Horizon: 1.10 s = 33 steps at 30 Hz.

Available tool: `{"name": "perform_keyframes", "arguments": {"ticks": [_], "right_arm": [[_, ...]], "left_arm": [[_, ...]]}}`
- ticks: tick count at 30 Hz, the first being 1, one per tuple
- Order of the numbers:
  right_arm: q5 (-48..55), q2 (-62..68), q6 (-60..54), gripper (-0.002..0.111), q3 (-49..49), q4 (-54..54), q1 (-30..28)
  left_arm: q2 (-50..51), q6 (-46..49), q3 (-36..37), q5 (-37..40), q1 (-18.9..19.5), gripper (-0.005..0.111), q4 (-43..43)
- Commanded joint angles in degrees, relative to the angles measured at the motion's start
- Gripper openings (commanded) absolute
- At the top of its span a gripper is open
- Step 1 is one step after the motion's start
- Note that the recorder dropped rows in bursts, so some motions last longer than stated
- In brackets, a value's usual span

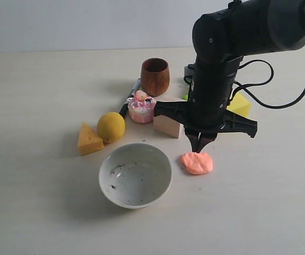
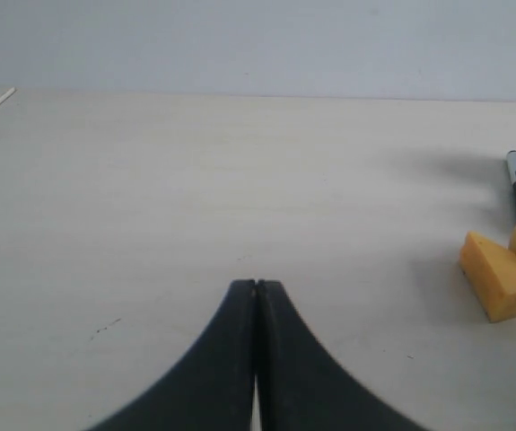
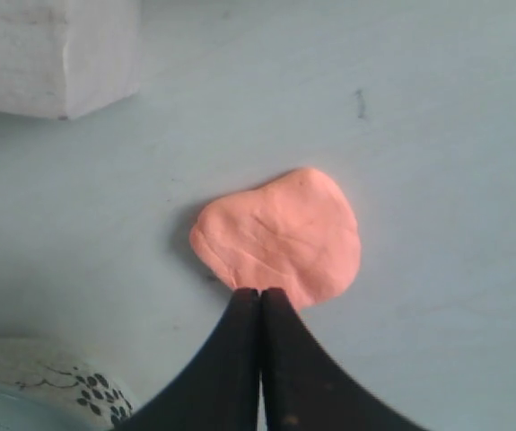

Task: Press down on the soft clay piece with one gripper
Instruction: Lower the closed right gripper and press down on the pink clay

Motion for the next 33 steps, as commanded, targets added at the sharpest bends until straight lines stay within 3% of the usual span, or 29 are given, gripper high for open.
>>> {"name": "perform_keyframes", "arguments": {"ticks": [1, 33], "right_arm": [[0.54, 0.04, 1.95, 0.001, -0.52, -1.66, 0.26], [-0.16, 6.05, 3.17, 0.001, -0.52, -0.36, 0.15]], "left_arm": [[-0.39, 0.07, 0.16, -0.41, -0.56, 0.000, -0.43], [-0.39, 0.07, 0.16, -0.41, -1.25, 0.000, -0.43]]}}
